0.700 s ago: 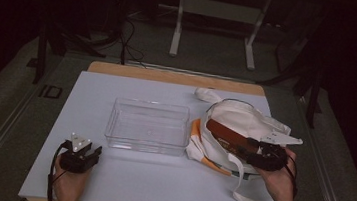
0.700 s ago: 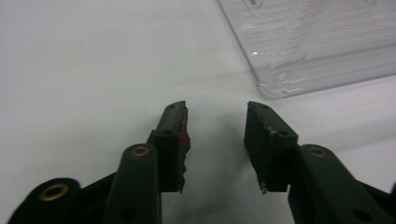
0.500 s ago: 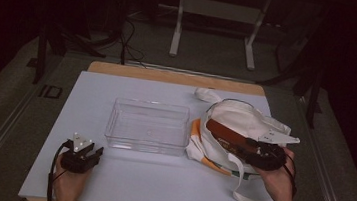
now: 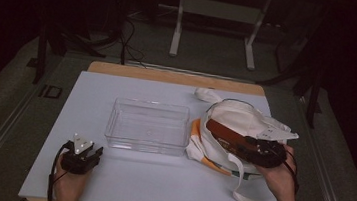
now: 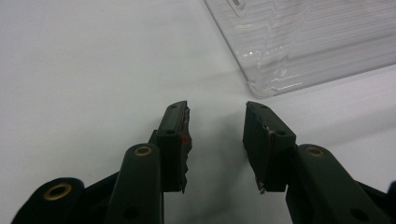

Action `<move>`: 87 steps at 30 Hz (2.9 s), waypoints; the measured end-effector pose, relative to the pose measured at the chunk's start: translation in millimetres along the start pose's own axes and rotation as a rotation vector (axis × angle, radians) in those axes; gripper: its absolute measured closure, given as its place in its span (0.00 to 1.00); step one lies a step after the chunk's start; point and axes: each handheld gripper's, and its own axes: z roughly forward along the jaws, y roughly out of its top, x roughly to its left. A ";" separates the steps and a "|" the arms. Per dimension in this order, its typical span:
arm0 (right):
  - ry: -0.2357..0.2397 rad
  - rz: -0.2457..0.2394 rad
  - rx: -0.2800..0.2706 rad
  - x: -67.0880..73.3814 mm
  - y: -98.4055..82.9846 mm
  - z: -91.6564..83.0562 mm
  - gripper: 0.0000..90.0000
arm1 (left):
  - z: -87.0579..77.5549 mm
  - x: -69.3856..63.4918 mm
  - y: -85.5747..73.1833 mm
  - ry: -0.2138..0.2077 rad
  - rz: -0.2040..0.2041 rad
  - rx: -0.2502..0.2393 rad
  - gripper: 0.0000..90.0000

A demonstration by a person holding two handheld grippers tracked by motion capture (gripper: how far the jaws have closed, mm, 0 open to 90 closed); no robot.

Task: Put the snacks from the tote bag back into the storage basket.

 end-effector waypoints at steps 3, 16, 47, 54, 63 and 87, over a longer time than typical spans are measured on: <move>-0.003 -0.009 0.009 -1.1 3.4 -2.2 0.59 | 0.2 -0.6 0.0 0.004 0.004 0.002 0.68; 0.008 -0.062 0.103 -11.5 14.2 -0.8 0.56 | -0.4 -3.4 -0.4 0.022 0.023 -0.005 0.66; 0.005 -0.165 0.320 -25.7 28.7 16.3 0.53 | 0.4 -4.8 -0.1 0.031 0.037 0.003 0.65; 0.021 -0.191 0.366 -26.1 30.9 23.1 0.51 | 0.5 -4.8 0.0 0.030 0.037 0.003 0.65; 0.027 -0.205 0.402 -29.0 33.1 27.9 0.48 | 0.5 -4.9 -0.1 0.032 0.037 0.003 0.65; 0.055 -0.211 0.525 -40.4 30.4 36.7 0.40 | 0.5 -5.0 0.1 0.034 0.039 0.005 0.64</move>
